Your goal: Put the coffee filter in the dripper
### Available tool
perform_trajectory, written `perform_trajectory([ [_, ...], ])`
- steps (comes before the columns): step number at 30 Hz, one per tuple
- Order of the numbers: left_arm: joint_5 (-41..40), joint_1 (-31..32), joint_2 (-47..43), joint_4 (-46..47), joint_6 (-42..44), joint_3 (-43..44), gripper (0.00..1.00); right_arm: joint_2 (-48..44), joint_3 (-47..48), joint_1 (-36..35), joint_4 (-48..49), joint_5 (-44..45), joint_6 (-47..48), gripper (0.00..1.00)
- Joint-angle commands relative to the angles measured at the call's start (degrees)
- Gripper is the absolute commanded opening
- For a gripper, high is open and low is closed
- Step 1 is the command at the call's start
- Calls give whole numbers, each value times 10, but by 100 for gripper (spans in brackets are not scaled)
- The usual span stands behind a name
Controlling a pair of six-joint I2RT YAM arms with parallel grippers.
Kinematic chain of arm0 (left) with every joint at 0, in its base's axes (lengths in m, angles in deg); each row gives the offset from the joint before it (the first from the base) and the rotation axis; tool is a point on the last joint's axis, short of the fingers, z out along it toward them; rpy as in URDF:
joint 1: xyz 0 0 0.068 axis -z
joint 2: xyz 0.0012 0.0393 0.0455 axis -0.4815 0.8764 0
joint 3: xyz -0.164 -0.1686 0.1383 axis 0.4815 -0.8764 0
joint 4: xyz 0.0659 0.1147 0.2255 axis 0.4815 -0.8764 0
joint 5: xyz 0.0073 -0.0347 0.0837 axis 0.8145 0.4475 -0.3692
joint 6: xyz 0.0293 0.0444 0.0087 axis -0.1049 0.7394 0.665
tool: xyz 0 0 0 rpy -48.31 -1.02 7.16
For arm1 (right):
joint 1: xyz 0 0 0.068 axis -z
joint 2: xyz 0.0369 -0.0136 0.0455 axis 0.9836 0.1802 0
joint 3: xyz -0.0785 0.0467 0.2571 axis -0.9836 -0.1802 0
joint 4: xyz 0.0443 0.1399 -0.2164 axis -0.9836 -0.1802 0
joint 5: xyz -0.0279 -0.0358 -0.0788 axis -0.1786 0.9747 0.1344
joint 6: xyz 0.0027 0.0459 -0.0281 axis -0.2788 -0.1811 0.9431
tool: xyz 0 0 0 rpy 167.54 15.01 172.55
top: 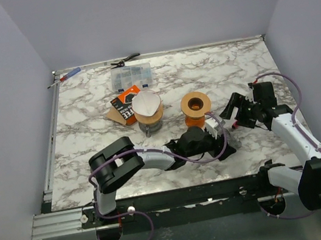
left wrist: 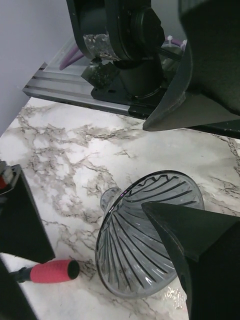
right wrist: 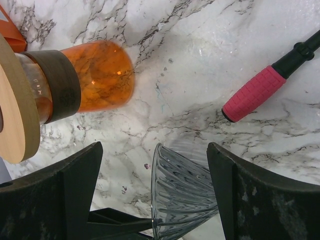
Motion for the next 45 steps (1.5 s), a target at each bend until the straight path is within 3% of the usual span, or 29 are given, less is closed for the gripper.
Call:
perform_trajectory([
  [1, 29, 11, 30, 57, -15, 14, 59, 3, 17, 3, -12, 7, -1, 89],
  [16, -56, 19, 70, 71, -26, -2, 24, 6, 27, 3, -14, 1, 2, 88],
  [21, -63, 20, 47, 71, -21, -18, 12, -6, 41, 3, -31, 12, 14, 89],
  [26, -68, 19, -2, 53, -8, -40, 0, -23, 64, 3, -53, 16, 34, 97],
  [34, -69, 18, -77, -119, 69, -32, 0, -53, 78, 3, -60, -18, 56, 100],
  [45, -201, 20, -185, -432, 182, 32, 0, -52, 64, 3, -65, -112, 75, 100],
])
